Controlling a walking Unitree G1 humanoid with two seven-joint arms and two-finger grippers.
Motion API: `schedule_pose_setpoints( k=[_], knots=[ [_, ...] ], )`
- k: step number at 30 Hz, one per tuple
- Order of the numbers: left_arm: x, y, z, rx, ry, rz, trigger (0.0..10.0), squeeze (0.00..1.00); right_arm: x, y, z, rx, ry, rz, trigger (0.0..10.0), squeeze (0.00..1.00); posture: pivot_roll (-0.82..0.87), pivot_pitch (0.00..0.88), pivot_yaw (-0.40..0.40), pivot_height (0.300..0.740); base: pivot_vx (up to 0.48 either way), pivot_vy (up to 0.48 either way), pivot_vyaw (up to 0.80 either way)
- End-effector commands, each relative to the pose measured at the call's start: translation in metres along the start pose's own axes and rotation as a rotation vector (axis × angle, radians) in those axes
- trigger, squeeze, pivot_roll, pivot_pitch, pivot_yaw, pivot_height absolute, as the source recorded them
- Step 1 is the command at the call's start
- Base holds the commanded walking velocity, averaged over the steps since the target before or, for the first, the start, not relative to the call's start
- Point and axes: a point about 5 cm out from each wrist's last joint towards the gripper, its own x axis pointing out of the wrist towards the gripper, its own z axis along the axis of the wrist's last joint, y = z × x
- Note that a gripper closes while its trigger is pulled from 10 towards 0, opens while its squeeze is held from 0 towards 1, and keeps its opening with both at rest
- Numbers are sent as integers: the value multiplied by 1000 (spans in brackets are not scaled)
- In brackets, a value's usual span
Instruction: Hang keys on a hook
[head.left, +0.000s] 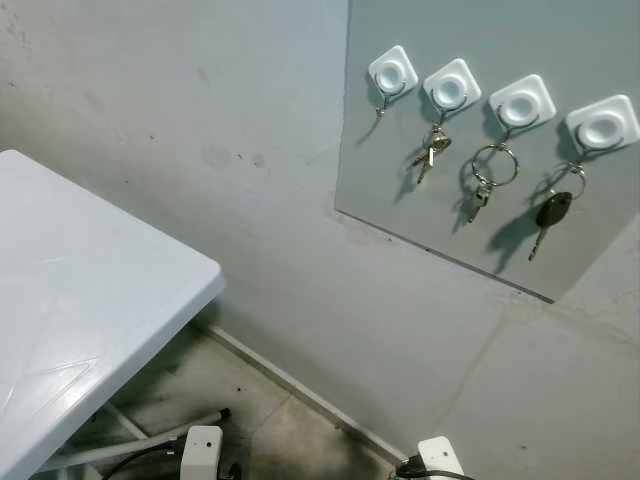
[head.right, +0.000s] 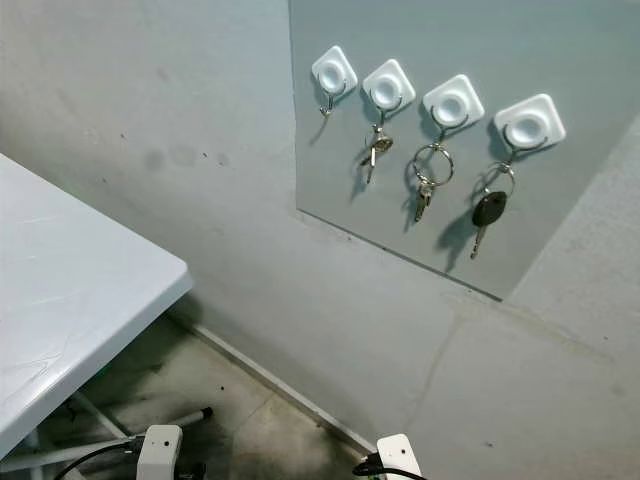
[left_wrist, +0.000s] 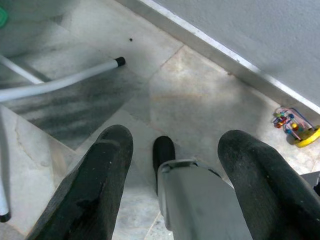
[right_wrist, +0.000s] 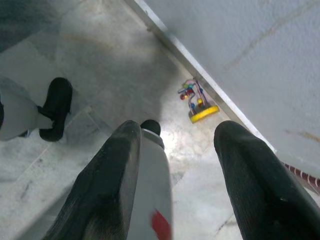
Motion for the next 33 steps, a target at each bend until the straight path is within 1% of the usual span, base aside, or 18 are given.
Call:
schedule_pose_setpoints(
  k=[1,5,8,26,33],
  knots=[
    [-1,1,-3,7,12,6,10000,0,0,0,0,-10,6,7,10000,0,-107,0,7,740,0,0,800],
    [-1,1,-3,14,12,4,10000,0,0,0,0,-16,8,9,10000,0,-105,0,7,740,0,0,800],
    [-1,1,-4,15,13,1,10000,0,0,1,-1,-38,12,18,10000,0,-103,0,7,740,0,0,800],
    [-1,3,-4,30,21,3,10000,0,0,1,-3,-55,19,16,10000,0,-105,0,-1,740,0,0,800],
    [-1,3,-3,4,22,9,10000,0,0,1,-2,-56,20,18,10000,0,-98,0,-5,740,0,0,800]
  ],
)
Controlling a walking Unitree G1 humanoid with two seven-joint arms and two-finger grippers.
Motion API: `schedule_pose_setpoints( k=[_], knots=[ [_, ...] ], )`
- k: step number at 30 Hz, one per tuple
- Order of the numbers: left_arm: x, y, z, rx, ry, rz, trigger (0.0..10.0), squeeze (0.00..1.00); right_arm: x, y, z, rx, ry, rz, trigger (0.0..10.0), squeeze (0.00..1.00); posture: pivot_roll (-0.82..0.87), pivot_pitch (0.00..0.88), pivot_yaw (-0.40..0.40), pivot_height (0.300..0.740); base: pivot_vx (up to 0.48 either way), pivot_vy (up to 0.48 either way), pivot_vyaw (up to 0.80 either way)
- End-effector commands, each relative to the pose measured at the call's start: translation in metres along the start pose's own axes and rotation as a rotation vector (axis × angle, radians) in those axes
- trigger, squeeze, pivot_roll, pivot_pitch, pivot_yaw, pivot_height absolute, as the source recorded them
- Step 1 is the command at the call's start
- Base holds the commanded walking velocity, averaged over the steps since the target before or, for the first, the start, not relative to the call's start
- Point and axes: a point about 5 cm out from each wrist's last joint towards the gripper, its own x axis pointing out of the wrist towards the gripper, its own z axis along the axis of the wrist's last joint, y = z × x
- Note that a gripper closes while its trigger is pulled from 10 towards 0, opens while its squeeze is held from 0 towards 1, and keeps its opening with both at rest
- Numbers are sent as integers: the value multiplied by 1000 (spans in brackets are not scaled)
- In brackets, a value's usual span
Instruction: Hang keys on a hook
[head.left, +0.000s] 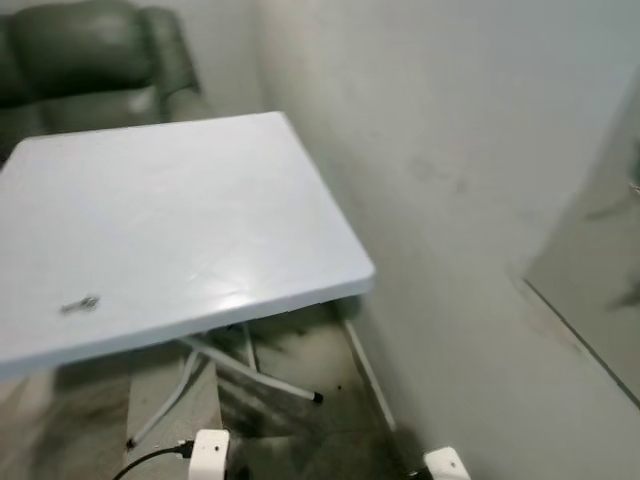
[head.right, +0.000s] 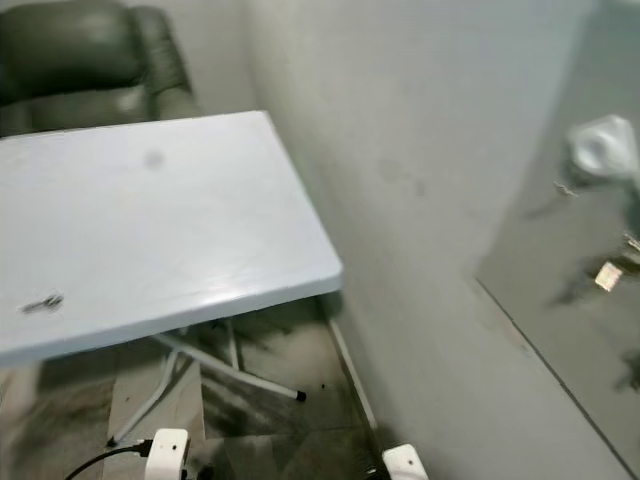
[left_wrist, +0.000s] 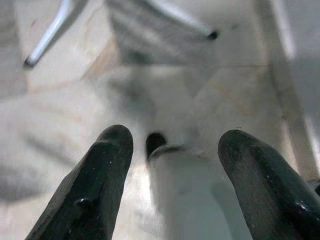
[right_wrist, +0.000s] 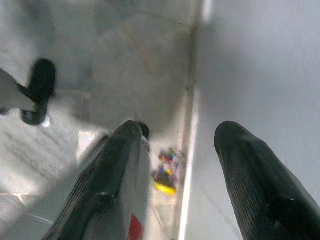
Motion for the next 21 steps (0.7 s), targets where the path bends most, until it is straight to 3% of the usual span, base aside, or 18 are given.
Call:
schedule_pose_setpoints(
  k=[1,13,21],
  knots=[
    [1,1,6,-4,-12,4,10000,0,0,4,0,0,-3,7,10000,0,-97,0,-5,740,0,0,800],
    [1,5,4,-56,3,27,10000,0,0,4,0,2,-3,11,10000,0,-85,0,-12,740,0,0,800],
    [1,5,5,-50,2,26,10000,0,0,3,1,35,-5,7,10000,0,-85,0,-14,740,0,0,0]
  ],
)
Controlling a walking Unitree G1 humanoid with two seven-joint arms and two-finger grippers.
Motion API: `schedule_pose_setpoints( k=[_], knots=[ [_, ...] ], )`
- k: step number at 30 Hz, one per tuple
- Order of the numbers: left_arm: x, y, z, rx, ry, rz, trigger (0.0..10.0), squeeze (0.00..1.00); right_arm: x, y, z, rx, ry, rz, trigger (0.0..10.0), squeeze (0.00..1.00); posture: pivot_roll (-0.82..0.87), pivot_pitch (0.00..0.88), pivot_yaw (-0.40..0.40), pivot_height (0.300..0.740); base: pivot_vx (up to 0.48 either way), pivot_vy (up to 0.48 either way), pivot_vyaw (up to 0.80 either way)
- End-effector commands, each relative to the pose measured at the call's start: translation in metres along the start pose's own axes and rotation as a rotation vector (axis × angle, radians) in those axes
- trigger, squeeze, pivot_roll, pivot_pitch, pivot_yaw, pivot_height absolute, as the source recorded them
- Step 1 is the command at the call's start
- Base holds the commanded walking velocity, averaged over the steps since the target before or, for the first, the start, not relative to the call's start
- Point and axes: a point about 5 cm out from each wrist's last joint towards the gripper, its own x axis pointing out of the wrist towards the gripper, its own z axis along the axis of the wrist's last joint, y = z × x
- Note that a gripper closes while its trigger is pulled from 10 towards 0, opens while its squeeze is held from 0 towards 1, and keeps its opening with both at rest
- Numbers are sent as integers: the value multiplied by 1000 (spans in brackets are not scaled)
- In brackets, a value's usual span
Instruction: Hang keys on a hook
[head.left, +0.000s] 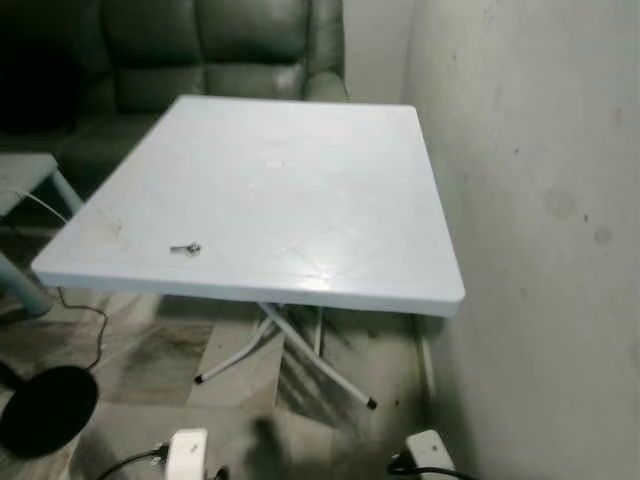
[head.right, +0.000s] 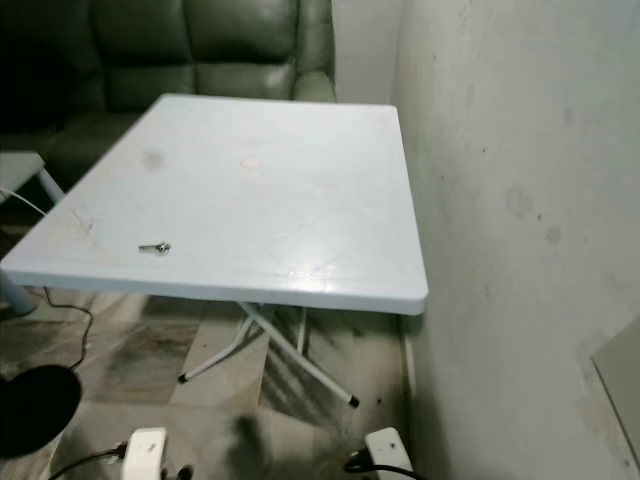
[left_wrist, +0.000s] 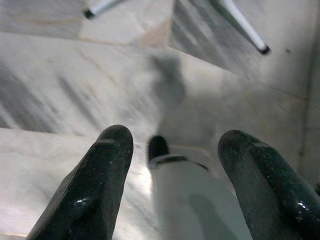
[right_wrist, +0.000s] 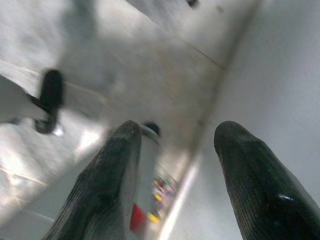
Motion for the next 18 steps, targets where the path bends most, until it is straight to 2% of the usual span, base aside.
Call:
schedule_pose_setpoints(
  k=[1,10,13,18],
  knots=[
    [-1,9,0,11,1,23,10000,0,2,4,9,11,-27,12,10000,0,-85,0,-14,740,0,0,0],
    [-1,8,2,27,-10,13,10000,0,2,4,10,-4,-35,16,10000,0,-84,0,-13,740,0,0,0],
    [-1,8,6,79,-35,-20,10000,0,1,-2,16,-33,-62,20,10000,0,-87,0,-11,740,0,0,0],
    [-1,11,6,67,-39,-11,10000,0,1,-5,16,-32,-63,15,10000,0,-85,0,-13,740,0,0,0]
  ],
)
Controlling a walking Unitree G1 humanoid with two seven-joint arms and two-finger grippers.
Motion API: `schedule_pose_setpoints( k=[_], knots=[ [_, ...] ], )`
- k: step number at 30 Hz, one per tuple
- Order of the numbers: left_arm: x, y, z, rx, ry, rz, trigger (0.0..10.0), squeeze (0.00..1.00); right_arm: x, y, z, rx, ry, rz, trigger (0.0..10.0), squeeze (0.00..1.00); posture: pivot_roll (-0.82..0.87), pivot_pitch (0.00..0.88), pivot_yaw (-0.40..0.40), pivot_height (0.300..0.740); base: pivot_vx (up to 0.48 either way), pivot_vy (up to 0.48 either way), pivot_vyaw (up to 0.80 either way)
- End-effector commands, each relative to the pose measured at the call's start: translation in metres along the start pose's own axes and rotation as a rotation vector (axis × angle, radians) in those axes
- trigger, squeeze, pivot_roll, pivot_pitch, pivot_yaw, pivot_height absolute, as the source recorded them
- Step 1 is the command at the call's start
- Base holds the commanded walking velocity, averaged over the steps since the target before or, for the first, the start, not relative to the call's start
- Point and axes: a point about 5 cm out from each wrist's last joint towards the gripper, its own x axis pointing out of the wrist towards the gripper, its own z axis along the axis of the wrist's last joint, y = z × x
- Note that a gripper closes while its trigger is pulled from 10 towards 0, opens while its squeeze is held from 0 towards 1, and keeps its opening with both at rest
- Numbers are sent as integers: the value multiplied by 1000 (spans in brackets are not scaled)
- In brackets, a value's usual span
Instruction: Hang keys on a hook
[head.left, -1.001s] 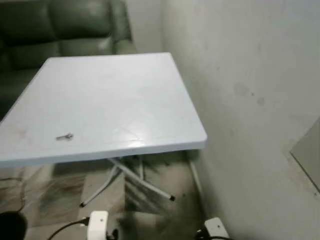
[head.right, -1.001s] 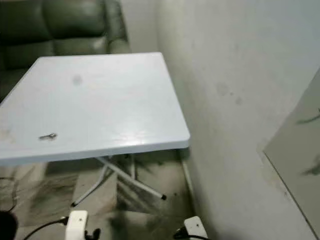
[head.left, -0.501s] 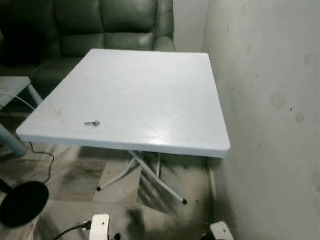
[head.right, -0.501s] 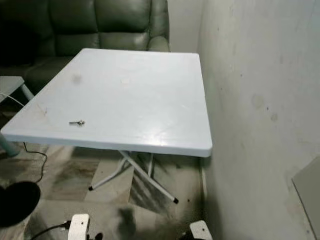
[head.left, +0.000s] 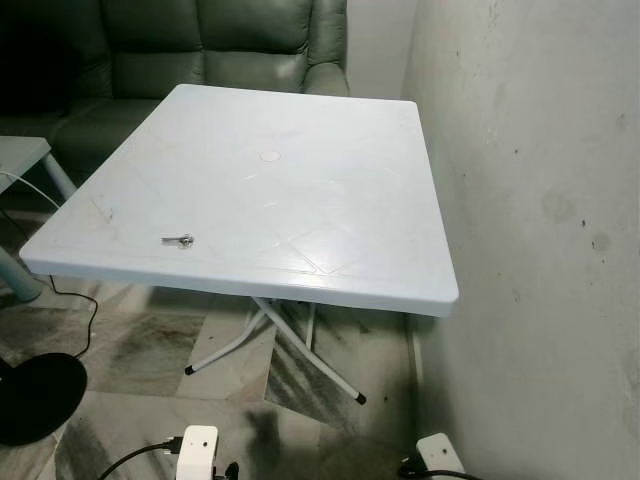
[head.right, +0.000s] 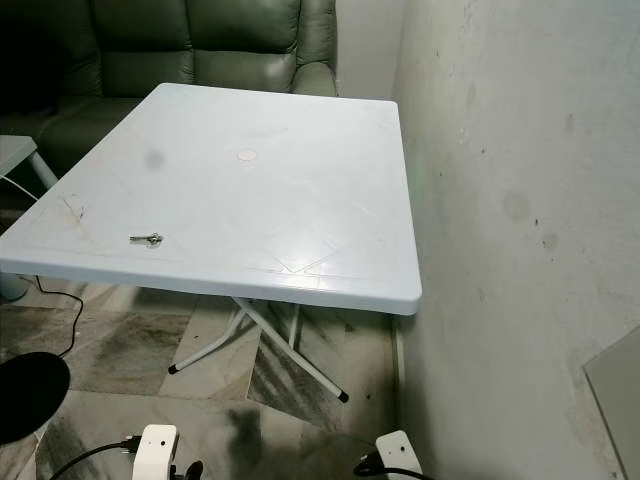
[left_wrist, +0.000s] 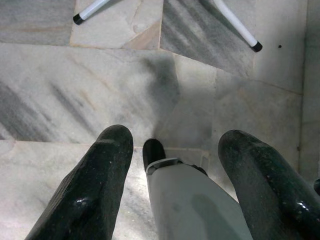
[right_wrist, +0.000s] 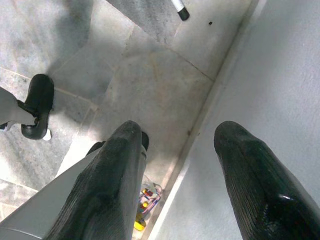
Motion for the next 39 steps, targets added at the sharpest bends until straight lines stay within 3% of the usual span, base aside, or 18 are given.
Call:
schedule_pose_setpoints(
  k=[1,39],
  knots=[
    [0,4,2,1,-10,9,10000,0,0,1,2,-2,-10,9,10000,0,-82,0,-15,740,0,0,0],
    [2,2,9,-30,-35,11,10000,0,0,4,1,31,-16,14,10000,0,-93,0,-15,740,0,444,0]
  ],
)
